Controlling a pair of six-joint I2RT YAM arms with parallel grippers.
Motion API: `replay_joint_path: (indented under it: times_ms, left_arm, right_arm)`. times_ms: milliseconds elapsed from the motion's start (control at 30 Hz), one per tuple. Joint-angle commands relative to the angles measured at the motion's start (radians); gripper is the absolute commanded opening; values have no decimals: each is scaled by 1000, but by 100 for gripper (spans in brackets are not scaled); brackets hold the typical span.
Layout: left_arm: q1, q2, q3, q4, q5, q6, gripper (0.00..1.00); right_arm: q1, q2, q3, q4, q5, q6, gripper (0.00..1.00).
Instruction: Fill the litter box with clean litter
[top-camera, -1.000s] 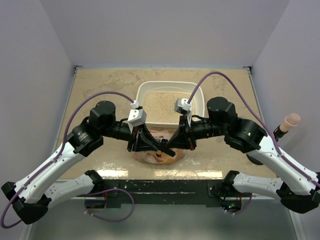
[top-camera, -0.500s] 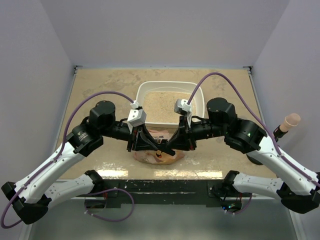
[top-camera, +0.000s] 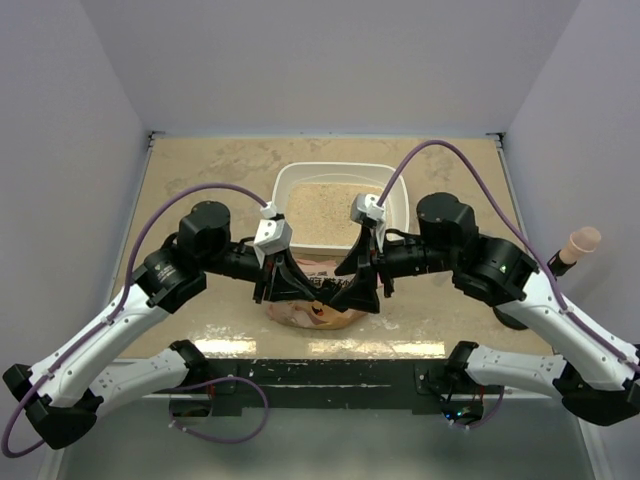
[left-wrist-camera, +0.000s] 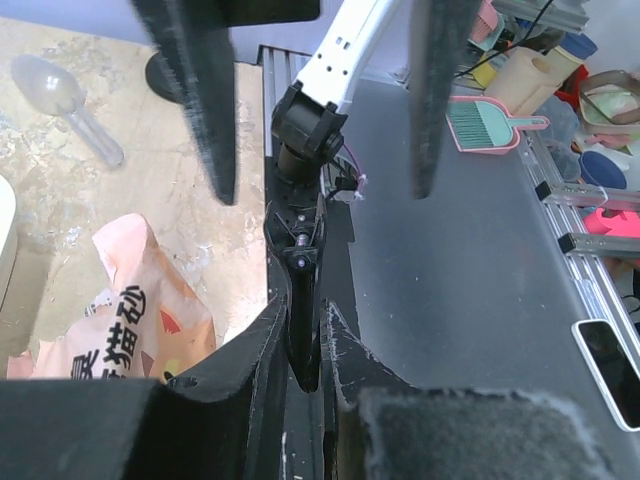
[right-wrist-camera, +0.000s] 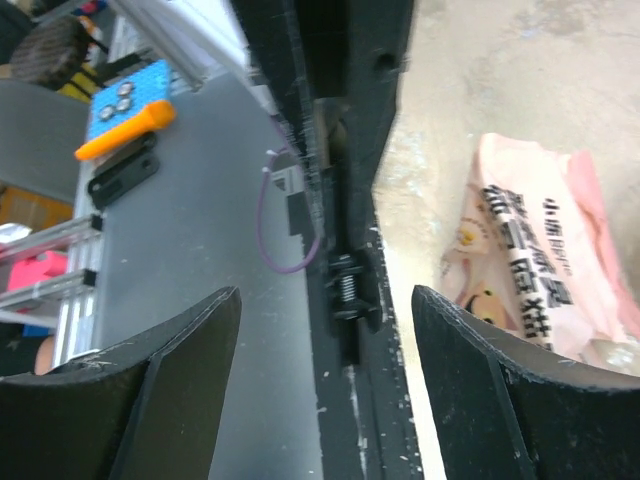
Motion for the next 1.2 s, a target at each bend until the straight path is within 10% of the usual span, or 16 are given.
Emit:
replay_joint_path:
  times_ms: [0, 733, 900, 1000, 1167]
  left_arm:
    - [-2, -20, 10, 17, 47, 18, 0]
    - [-2, -31, 33, -7, 36, 39, 1]
    - [0, -34, 42, -12, 33, 42, 2]
    - [-2, -34, 47, -13, 26, 47, 8]
    - [-2, -72, 74, -14, 38, 110, 43]
  right_arm:
    - [-1, 51, 65, -40, 65, -60, 74]
    - [-1, 102, 50, -8, -67, -83, 57]
    - [0, 111, 51, 7, -92, -80, 41]
    - [5, 113, 50, 3, -95, -86, 0]
    - [6, 67, 28, 21, -29, -76, 0]
